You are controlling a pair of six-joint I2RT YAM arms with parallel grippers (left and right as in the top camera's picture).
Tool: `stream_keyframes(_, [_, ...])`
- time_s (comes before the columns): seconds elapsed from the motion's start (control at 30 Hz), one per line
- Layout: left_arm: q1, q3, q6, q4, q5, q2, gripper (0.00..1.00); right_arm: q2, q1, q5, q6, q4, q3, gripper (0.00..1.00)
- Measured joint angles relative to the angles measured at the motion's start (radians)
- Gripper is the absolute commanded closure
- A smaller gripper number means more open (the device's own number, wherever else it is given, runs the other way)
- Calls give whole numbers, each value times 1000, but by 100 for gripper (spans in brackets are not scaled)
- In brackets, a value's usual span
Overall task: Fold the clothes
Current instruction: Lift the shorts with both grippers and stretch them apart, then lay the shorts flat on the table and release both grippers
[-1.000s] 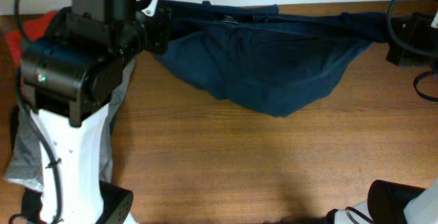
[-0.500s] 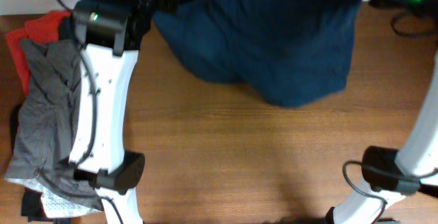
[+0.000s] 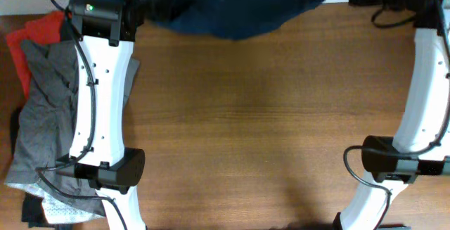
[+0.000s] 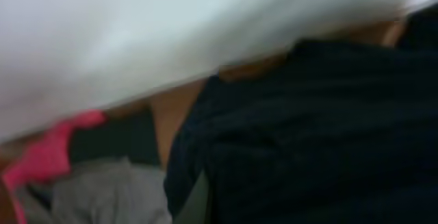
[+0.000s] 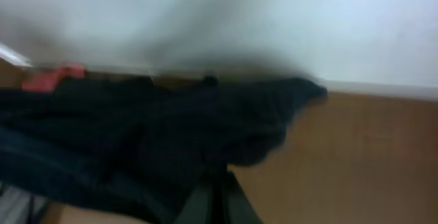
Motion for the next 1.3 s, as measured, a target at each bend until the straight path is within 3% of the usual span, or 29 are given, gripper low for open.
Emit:
stream_keyframes(0.27, [2, 0, -8, -288, 60, 47, 98, 69, 0, 10, -29, -278, -40, 96])
stream_keyframes(0.33, [4, 0, -8, -330, 71, 72, 93, 71, 0, 13, -33, -294, -56, 96])
stream_keyframes(0.57, [16, -103, -24, -341, 118, 91, 88, 71, -6, 40, -37, -292, -167, 96])
stream_keyframes(0.9, [12, -462, -61, -342, 179, 84, 91, 22, -9, 79, -60, -294, -527, 96])
stream_keyframes(1.2, [-51, -599, -76, -343, 165, 49, 91, -99, -30, 134, -64, -279, -823, 96])
stream_keyframes(1.23, [-58, -623, -76, -343, 162, 48, 87, -99, -30, 138, -63, -272, -848, 95])
stream_keyframes(1.3, [-69, -676, -77, -341, 159, 48, 79, -100, -31, 148, -64, -258, -908, 83])
